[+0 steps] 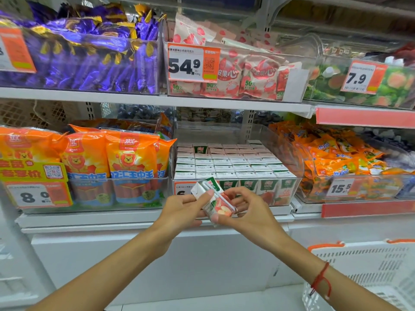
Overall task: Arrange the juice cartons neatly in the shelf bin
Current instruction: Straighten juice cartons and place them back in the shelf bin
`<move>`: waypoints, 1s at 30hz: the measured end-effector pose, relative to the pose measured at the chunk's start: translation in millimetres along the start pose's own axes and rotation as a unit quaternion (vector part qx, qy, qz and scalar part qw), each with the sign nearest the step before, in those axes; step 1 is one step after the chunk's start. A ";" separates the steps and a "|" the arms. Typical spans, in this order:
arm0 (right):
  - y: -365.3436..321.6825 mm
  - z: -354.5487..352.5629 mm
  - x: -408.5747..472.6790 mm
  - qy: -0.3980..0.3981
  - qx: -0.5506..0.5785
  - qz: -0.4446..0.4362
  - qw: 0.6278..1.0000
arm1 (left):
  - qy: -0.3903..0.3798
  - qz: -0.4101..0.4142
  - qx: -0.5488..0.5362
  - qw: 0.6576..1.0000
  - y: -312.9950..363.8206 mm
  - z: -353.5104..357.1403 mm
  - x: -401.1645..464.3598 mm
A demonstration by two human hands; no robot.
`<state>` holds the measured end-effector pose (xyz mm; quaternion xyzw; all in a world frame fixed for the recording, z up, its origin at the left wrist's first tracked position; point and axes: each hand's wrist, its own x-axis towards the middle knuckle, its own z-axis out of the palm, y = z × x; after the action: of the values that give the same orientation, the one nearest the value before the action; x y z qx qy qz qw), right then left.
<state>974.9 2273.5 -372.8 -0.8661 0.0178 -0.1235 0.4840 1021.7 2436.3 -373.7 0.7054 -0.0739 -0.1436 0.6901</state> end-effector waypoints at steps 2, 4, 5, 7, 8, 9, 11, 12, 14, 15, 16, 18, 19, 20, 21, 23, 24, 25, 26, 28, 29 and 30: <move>-0.3 3.0 -1.0 0.000 -0.025 -0.013 1.000 | 0.009 0.004 -0.005 1.000 -1.6 2.5 2.0; -1.3 1.7 0.5 -0.020 0.000 0.003 1.000 | 0.016 0.017 -0.004 1.000 -1.9 0.7 3.2; -2.0 -1.0 2.0 -0.040 0.027 0.023 0.999 | 0.013 0.021 -0.002 1.000 -1.2 -1.1 3.0; -3.1 -8.4 3.5 -0.098 0.094 0.072 0.988 | -0.010 0.026 0.006 1.000 0.6 -4.7 2.6; -3.1 -11.6 3.5 -0.128 0.124 0.092 0.980 | -0.023 0.029 0.010 0.999 1.5 -5.8 2.1; -2.7 -13.9 3.3 -0.152 0.147 0.107 0.972 | -0.035 0.034 0.012 0.999 2.7 -6.5 1.2; -1.5 -15.1 2.4 -0.177 0.182 0.120 0.960 | -0.046 0.050 0.013 0.998 4.1 -6.7 0.4; -1.2 -14.6 2.2 -0.179 0.194 0.118 0.957 | -0.049 0.056 0.011 0.997 4.6 -6.9 0.7; -0.9 -13.5 2.2 -0.166 0.198 0.105 0.960 | -0.053 0.058 0.001 0.997 5.2 -7.1 0.7; -0.7 -12.9 2.6 -0.151 0.196 0.097 0.964 | -0.051 0.056 -0.010 0.997 5.1 -6.8 0.3; -0.6 -12.0 3.0 -0.129 0.191 0.092 0.969 | -0.046 0.055 -0.019 0.997 4.4 -6.2 -0.2; -1.7 -10.1 3.2 -0.069 0.156 0.078 0.982 | -0.026 0.055 -0.025 0.998 3.7 -3.2 -1.0; -2.6 -9.0 2.9 -0.037 0.125 0.061 0.990 | -0.020 0.052 -0.023 0.998 3.5 -1.3 -0.8; -3.8 -7.6 2.3 -0.008 0.089 0.037 0.995 | -0.017 0.042 -0.023 0.999 3.8 0.8 -0.3; -5.0 -5.7 1.4 0.020 0.046 0.008 0.999 | -0.014 0.028 -0.029 0.999 5.1 2.8 -0.2; -6.6 -1.4 -1.3 0.066 -0.050 -0.050 0.995 | -0.016 0.012 -0.040 0.999 6.5 4.7 0.2; -7.1 0.8 -3.0 0.081 -0.088 -0.078 0.990 | -0.022 0.011 -0.038 0.999 7.2 5.2 -0.2; -7.5 3.2 -4.9 0.088 -0.115 -0.104 0.984 | -0.029 0.013 -0.031 0.999 7.4 5.0 -1.1; -7.6 5.5 -6.7 0.088 -0.131 -0.124 0.980 | -0.032 0.010 -0.026 0.999 6.9 4.3 -1.7; -8.3 8.2 -8.8 0.074 -0.135 -0.140 0.978 | -0.031 -0.003 -0.027 0.999 6.1 1.3 -2.7; -9.1 8.1 -8.7 0.061 -0.124 -0.135 0.981 | -0.029 -0.011 -0.030 0.999 6.3 -0.6 -2.9; -10.3 7.1 -7.9 0.044 -0.098 -0.127 0.986 | -0.025 -0.020 -0.031 0.999 6.7 -2.6 -3.1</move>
<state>968.1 2286.1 -369.3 -0.8986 -0.0588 -0.2190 0.3757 1020.2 2439.4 -366.7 0.6809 -0.0730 -0.1772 0.7069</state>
